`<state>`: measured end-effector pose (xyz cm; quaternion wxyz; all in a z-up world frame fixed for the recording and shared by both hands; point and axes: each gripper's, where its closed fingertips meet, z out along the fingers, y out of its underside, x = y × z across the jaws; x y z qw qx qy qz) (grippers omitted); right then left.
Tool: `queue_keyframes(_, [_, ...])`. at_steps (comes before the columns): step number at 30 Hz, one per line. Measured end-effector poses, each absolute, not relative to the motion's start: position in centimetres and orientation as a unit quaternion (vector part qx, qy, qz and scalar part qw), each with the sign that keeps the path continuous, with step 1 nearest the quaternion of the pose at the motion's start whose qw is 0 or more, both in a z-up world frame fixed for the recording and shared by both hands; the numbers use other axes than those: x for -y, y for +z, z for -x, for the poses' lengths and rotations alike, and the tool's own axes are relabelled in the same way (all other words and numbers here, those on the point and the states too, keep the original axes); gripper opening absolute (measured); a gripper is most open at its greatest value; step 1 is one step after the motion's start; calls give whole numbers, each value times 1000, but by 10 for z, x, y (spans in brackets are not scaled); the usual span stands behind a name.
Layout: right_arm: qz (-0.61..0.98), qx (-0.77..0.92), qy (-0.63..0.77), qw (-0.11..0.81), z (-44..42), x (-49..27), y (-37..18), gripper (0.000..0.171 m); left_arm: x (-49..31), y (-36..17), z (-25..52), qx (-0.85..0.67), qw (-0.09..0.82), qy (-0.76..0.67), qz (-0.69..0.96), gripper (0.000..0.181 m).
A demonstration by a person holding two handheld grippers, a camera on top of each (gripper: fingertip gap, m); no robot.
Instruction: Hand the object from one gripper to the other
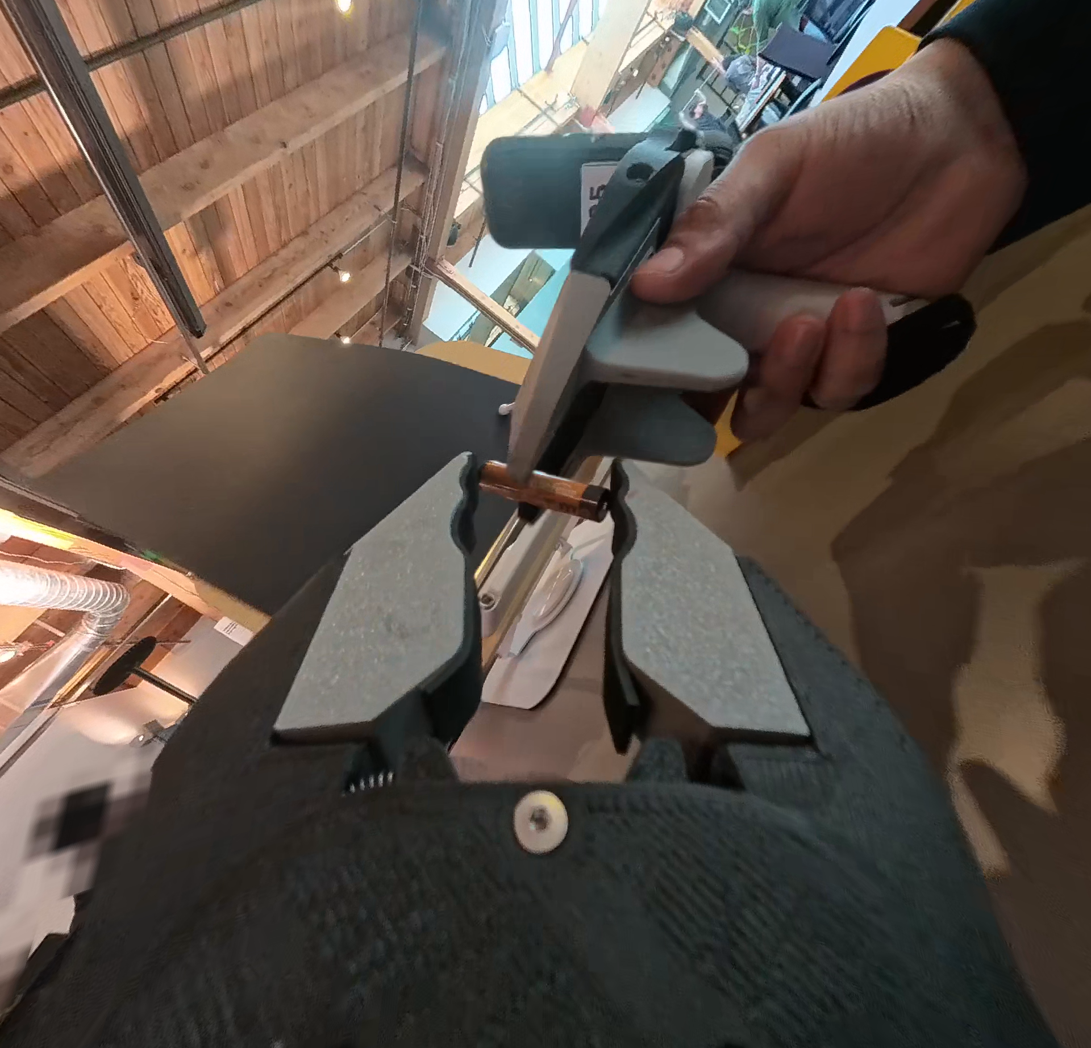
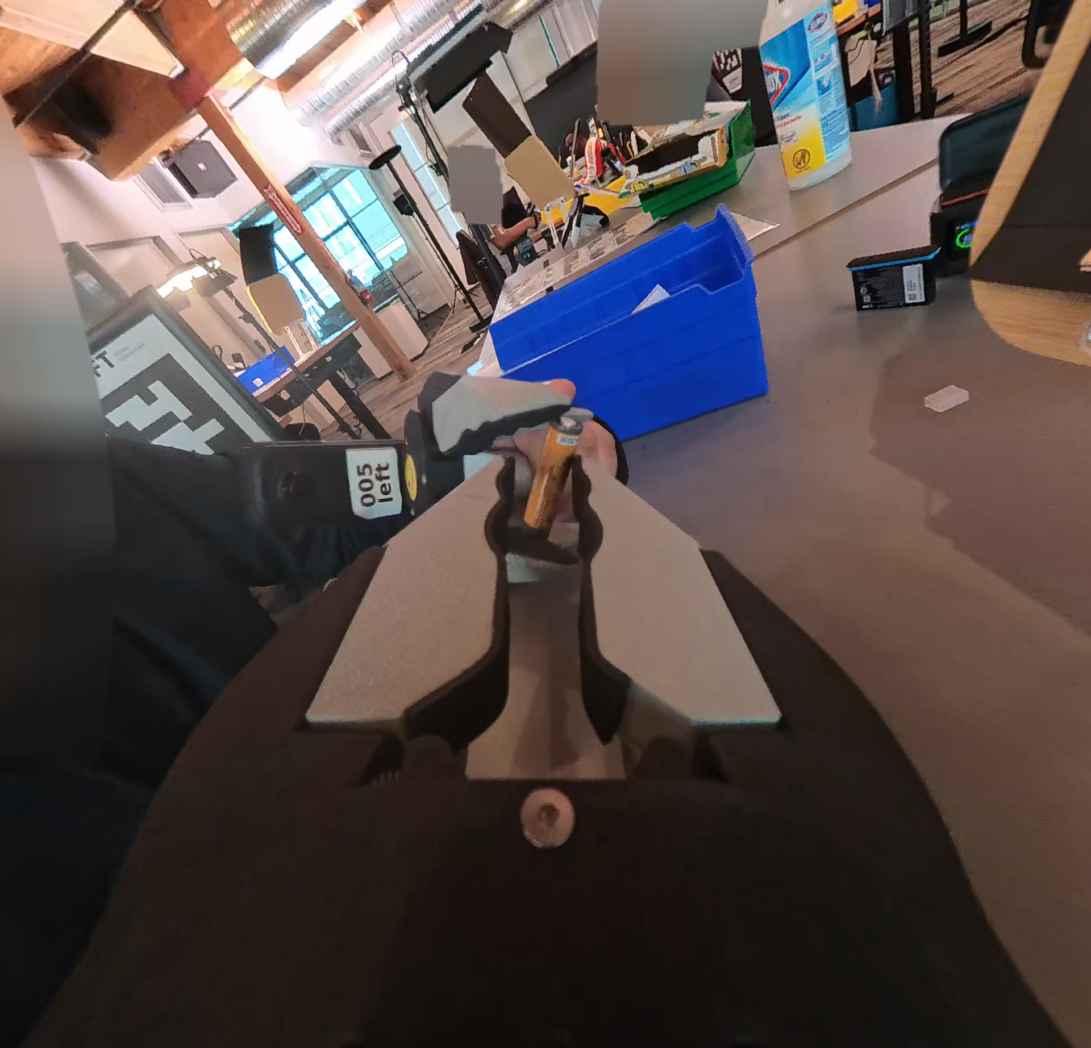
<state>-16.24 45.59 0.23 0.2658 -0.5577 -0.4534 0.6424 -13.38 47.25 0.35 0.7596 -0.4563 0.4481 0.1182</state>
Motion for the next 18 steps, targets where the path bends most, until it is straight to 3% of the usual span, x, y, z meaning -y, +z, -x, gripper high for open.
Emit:
queue_keyframes(6, [586,467,604,270,163,-457,-3,7,-473,1,130,-432,754,83,487,43])
queue_keyframes(9, [608,459,548,345,137,-475,22,6,-471,-7,126,-434,743,52,507,40])
queue_keyframes(14, [707,463,270,462,34,-548,51,6,-482,-28,125,-449,707,67,543,34])
queue_keyframes(18, [817,420,98,382,-50,-595,14,7,-486,-39,122,-449,687,53,569,29])
